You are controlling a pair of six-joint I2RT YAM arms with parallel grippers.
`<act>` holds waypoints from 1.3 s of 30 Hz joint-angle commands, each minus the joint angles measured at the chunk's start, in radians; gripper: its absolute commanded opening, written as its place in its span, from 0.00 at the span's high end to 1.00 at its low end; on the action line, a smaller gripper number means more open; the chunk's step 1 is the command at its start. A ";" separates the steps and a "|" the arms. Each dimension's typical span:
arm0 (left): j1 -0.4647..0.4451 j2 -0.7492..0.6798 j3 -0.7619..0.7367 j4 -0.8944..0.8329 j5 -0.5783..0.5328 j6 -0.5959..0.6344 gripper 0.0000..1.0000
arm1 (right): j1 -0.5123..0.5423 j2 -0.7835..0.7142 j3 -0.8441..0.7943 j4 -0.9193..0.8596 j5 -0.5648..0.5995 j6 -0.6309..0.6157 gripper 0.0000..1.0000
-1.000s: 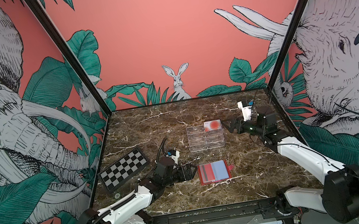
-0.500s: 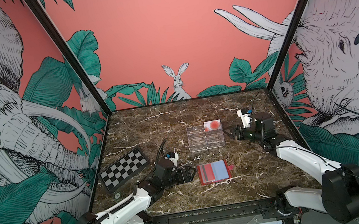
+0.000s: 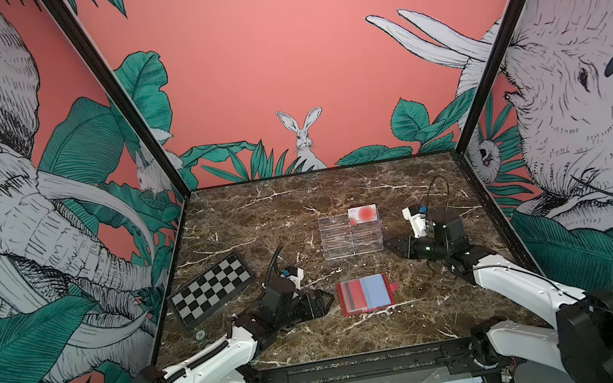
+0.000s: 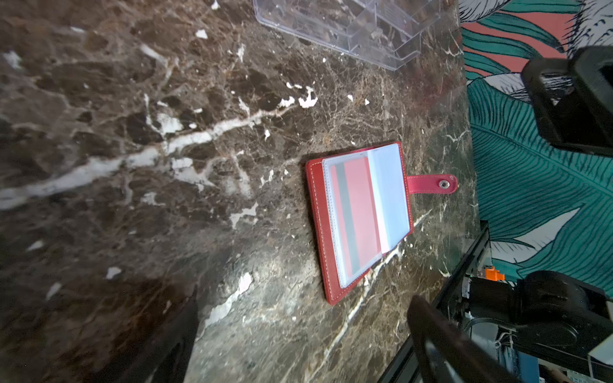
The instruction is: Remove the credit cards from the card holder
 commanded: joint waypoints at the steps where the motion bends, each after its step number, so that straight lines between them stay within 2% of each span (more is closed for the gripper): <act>1: 0.005 -0.018 -0.019 0.012 0.008 -0.016 0.01 | 0.010 -0.020 -0.027 0.019 0.021 0.007 0.69; 7: 0.005 -0.020 -0.031 0.015 0.007 -0.049 0.01 | 0.024 -0.033 -0.074 0.032 0.027 0.013 0.82; 15: 0.006 -0.001 -0.081 0.102 0.036 -0.108 0.03 | 0.056 -0.052 -0.122 0.042 0.039 0.031 0.91; 18: 0.005 0.027 -0.086 0.147 0.061 -0.126 0.04 | 0.080 -0.051 -0.130 0.039 0.041 0.042 0.93; 29: 0.003 0.226 -0.075 0.395 0.175 -0.195 0.19 | 0.225 -0.056 -0.185 0.088 0.125 0.111 0.96; 39: -0.009 0.424 -0.041 0.575 0.224 -0.233 0.26 | 0.271 -0.010 -0.235 0.152 0.165 0.135 0.98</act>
